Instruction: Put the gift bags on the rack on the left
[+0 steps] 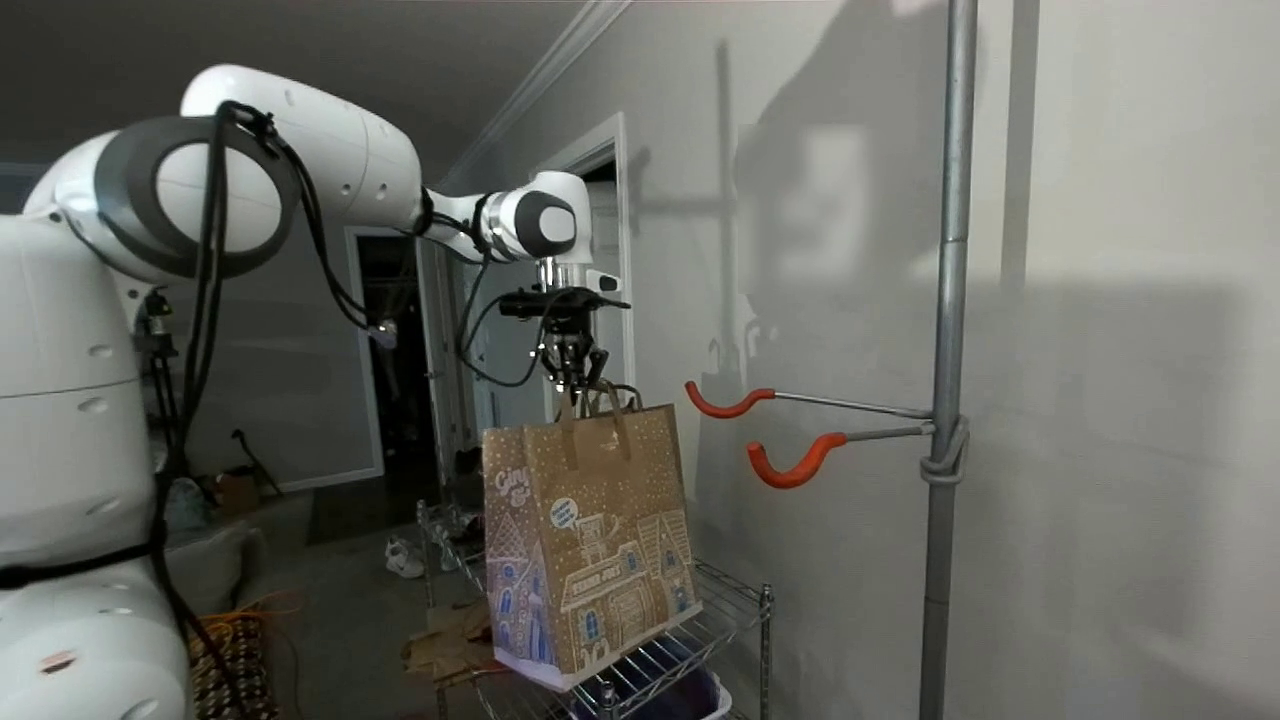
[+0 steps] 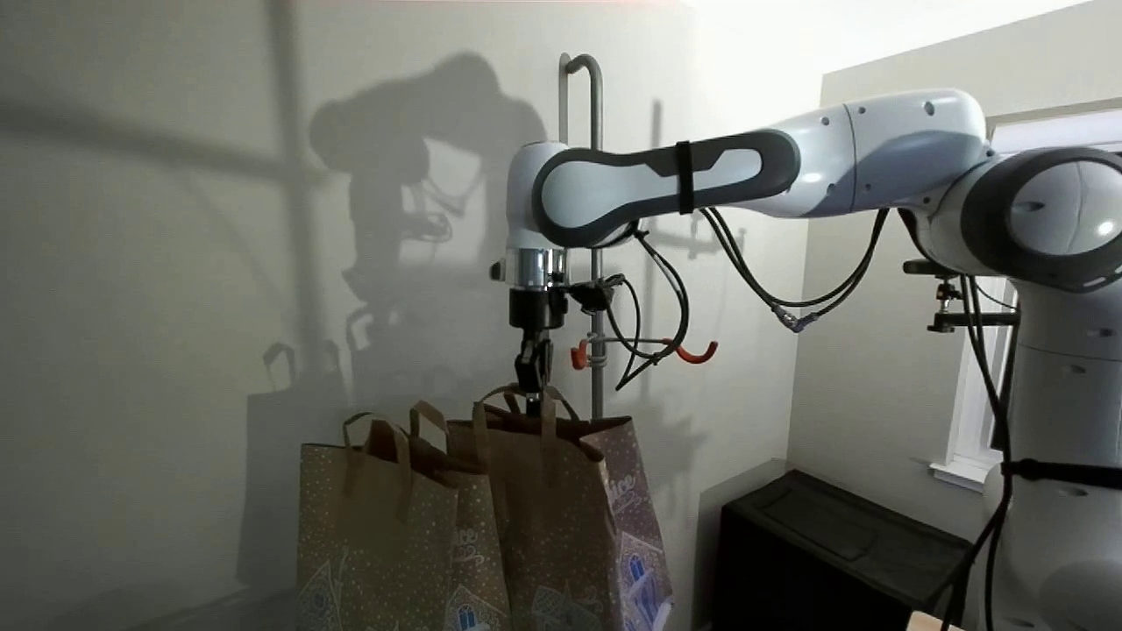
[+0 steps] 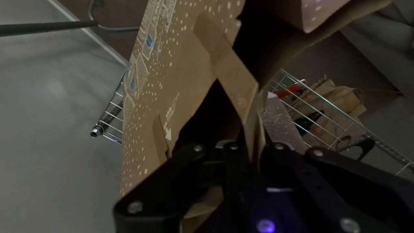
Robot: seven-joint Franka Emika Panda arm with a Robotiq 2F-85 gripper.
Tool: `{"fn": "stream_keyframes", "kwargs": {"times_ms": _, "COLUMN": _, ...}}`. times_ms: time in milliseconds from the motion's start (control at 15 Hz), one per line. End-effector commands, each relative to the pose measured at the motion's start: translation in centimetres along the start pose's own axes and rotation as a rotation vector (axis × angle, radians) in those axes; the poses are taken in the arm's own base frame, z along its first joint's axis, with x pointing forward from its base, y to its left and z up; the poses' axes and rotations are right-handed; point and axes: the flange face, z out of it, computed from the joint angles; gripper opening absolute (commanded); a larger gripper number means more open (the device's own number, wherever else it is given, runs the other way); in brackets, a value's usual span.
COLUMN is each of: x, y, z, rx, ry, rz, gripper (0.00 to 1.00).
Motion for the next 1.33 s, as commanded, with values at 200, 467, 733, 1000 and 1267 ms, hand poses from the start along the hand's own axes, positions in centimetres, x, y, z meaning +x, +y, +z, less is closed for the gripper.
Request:
{"fn": "stream_keyframes", "kwargs": {"times_ms": 200, "x": 4.2, "y": 1.8, "z": 1.7, "rx": -0.044, "ry": 0.111, "rz": -0.011, "gripper": 0.03}}
{"fn": "stream_keyframes", "kwargs": {"times_ms": 467, "x": 4.7, "y": 2.6, "z": 0.9, "rx": -0.048, "ry": 0.216, "rz": 0.064, "gripper": 0.03}}
{"fn": "stream_keyframes", "kwargs": {"times_ms": 733, "x": 4.7, "y": 3.0, "z": 0.9, "rx": -0.029, "ry": 0.236, "rz": 0.132, "gripper": 0.16}}
{"fn": "stream_keyframes", "kwargs": {"times_ms": 1000, "x": 4.2, "y": 3.8, "z": 0.9, "rx": -0.014, "ry": 0.233, "rz": 0.186, "gripper": 0.47}}
{"fn": "stream_keyframes", "kwargs": {"times_ms": 1267, "x": 3.4, "y": 4.9, "z": 0.6, "rx": -0.016, "ry": 0.233, "rz": 0.222, "gripper": 0.73}}
